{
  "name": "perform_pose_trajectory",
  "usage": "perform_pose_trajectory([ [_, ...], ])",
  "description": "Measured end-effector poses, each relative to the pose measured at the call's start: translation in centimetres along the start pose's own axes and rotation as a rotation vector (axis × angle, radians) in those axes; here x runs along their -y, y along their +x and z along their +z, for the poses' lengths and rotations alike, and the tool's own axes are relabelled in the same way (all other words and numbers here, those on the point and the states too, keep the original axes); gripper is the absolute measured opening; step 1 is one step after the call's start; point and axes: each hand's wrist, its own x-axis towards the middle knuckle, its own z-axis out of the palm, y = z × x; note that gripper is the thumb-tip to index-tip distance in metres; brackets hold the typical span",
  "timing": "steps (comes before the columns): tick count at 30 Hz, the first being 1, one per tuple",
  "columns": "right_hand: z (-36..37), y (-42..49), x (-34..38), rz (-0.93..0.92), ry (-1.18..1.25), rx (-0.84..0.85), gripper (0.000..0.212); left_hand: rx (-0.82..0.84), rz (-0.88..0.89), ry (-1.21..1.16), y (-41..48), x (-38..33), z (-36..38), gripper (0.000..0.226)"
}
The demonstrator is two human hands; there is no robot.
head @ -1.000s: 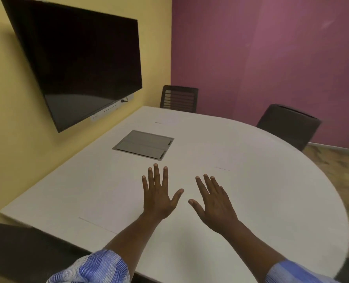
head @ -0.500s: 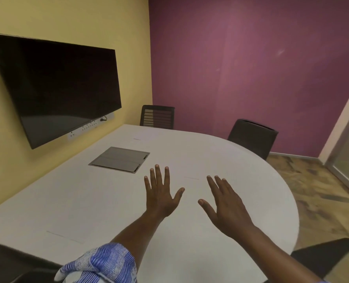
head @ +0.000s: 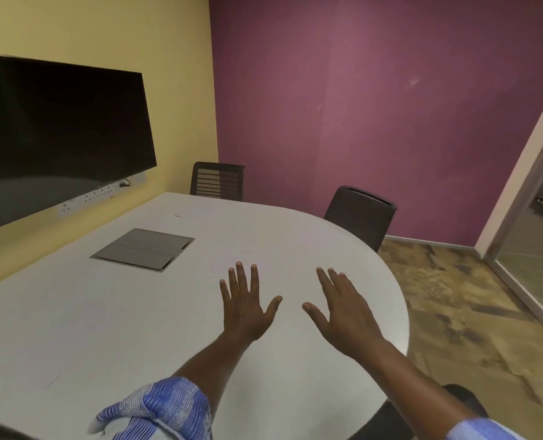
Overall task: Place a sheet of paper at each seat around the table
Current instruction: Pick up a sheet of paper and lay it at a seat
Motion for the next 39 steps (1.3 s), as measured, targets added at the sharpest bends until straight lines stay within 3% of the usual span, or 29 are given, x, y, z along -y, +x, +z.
perform_pose_trajectory([
  [11,-4.6,1.0,-13.0,-0.061,0.053,-0.018,0.083,0.003,-0.047,0.032,0.1,-14.4,2.7,0.095],
  [23,-11.5,0.1,-32.0,-0.197,0.084,0.035,0.081,-0.022,-0.261,-0.041,-0.4,-34.4,5.7,0.096],
  [33,-11.9,4.9,-41.0,-0.225,0.103,0.073,0.081,-0.036,-0.365,-0.029,4.8,-40.3,10.1,0.097],
  [39,-9.1,12.2,-45.0,-0.289,0.081,0.139,0.081,-0.035,-0.464,-0.031,10.7,-41.1,15.1,0.096],
])
